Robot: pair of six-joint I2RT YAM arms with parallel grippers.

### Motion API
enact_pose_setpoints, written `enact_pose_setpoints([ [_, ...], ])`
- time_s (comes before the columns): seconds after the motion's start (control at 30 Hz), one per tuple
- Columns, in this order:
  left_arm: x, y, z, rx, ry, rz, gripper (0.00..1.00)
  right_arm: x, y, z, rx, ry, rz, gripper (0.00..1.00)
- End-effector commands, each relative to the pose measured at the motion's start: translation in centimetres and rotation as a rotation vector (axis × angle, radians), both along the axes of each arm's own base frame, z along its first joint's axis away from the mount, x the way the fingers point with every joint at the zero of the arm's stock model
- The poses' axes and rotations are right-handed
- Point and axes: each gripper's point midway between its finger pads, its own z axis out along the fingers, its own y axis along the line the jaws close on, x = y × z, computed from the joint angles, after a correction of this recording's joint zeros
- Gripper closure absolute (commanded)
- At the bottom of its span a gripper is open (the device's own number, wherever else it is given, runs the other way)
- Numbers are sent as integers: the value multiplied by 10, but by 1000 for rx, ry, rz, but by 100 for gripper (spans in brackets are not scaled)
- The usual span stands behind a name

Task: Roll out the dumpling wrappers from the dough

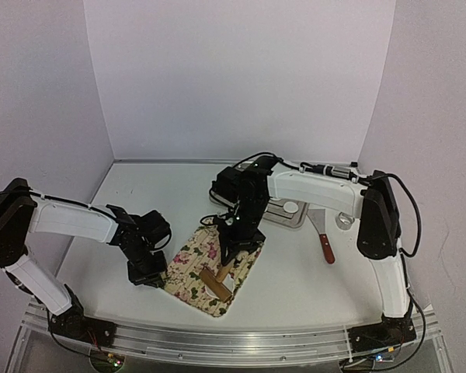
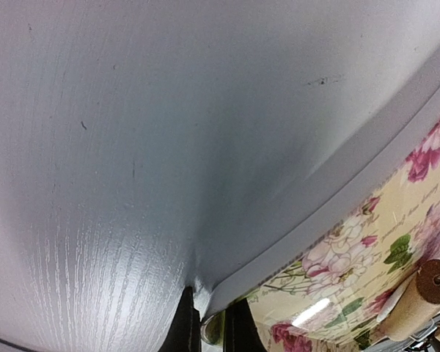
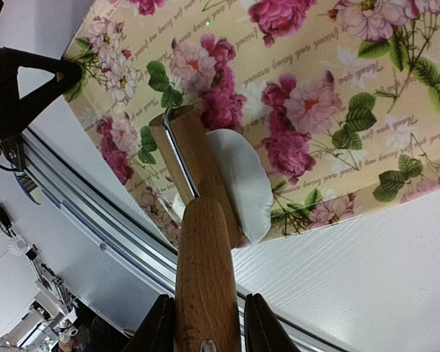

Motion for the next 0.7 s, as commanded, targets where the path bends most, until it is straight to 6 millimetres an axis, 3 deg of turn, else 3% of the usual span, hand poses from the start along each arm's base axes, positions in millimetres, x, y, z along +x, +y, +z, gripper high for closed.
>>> enact_pose_setpoints([
  [0.0, 2, 3, -19, 41, 7, 37, 100, -6, -52, -103, -361, -2, 34, 100],
  [0.67, -1, 8, -16, 39, -13, 27, 100, -1, -84, -140, -536, -48, 24, 100],
])
